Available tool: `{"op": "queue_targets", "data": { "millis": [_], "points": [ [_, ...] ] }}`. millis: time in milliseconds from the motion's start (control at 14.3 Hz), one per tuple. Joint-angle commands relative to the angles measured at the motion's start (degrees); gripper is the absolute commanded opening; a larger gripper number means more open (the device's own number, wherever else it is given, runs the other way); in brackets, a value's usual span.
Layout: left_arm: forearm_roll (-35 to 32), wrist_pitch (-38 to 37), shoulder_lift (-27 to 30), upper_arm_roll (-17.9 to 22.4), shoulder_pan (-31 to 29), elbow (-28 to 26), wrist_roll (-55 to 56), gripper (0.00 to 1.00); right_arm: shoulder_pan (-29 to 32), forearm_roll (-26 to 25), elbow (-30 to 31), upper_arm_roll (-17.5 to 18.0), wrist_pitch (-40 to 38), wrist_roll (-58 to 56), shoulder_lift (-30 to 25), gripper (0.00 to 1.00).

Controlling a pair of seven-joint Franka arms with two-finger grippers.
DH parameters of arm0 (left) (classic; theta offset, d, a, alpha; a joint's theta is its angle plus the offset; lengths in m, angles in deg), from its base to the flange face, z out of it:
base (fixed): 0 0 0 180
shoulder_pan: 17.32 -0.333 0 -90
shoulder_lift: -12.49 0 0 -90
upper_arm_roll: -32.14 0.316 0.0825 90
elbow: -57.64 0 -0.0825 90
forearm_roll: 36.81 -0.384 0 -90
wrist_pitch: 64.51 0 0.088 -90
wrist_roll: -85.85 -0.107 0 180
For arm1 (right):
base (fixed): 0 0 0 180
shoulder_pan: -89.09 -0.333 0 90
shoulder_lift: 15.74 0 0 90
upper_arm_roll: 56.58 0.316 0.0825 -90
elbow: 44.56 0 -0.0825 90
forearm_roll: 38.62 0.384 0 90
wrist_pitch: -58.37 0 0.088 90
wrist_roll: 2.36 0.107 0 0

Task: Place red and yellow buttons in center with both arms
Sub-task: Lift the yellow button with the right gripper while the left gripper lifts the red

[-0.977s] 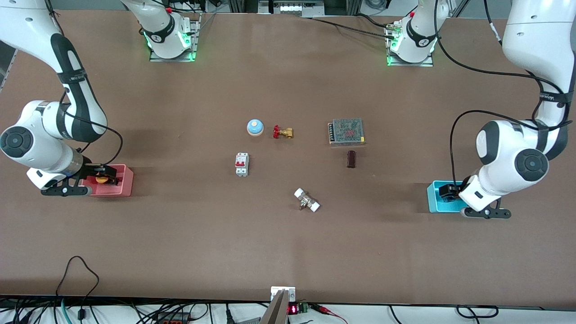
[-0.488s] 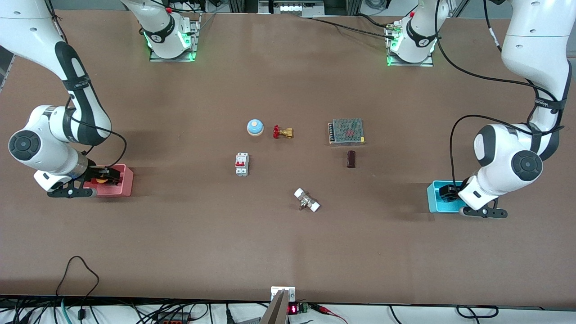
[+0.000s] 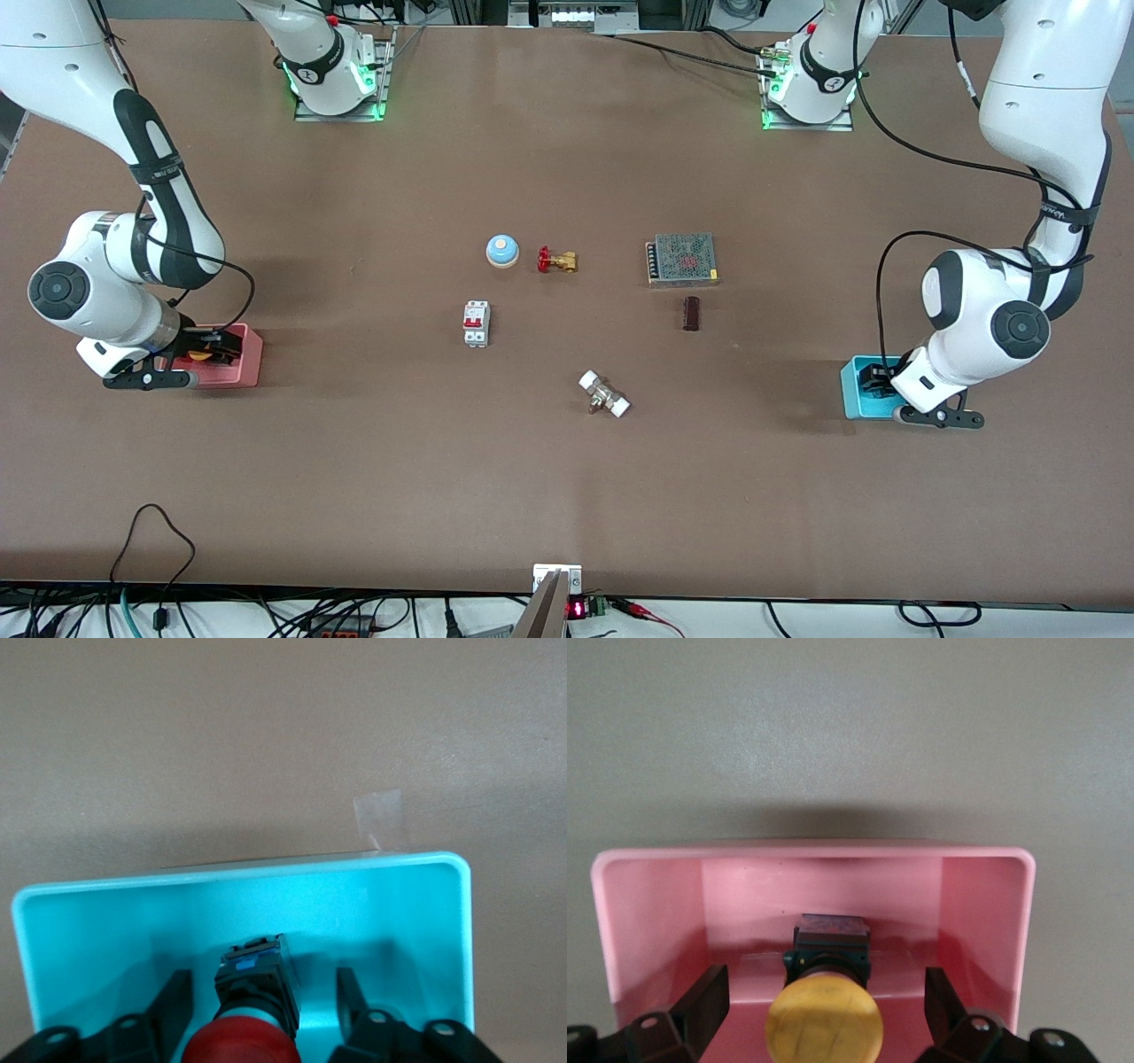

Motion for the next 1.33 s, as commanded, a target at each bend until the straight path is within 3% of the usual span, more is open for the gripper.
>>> {"op": "queue_targets", "data": {
  "millis": [0,140,349,558,698,837,1047,1256],
  "points": [
    [-0.8,0.55,0.27,-0.19,-0.32,-0.07,-0.58,0.32,0.59,0.1,0.98,0.39,0.97,-0.94,-0.44,0.96],
    [-0.8,0.38,0.44,-0.19,-0.41,0.1,-0.58,0.23,0.5,0.1,0.8,0.39,0.97,-0.94,-0.44,0.85],
    [-0.8,-1.11,3.06,-0.19,-0.41,0.54,-0.5,0.22,0.5,-0.08,0.63,0.39,0.97,-1.12,-0.44,0.59],
    [-0.8,-10.14,6.76,-0.54,-0.32,3.6,-0.58,0.23,0.5,-0.08,0.63,0.39,0.97,-2.7,-0.44,0.17],
    [-0.62,-18.83,8.43,-0.89,0.12,7.82,-0.41,0.23,0.5,0.01,0.63,0.39,0.88,-2.61,-0.52,0.02],
    [0.08,-27.01,8.88,-2.02,1.69,12.82,0.99,0.23,0.32,-0.08,0.63,0.39,0.8,-2.7,-0.61,0.0],
    [0.08,-30.03,8.53,-5.28,6.16,15.22,10.19,0.24,0.32,-0.08,0.36,0.39,-1.73,-4.36,-3.67,0.0],
    [0.08,-29.25,5.91,-5.37,15.21,15.74,21.97,0.24,-0.03,1.06,-2.18,1.53,-16.47,-4.72,-10.26,0.0]
  ]
}}
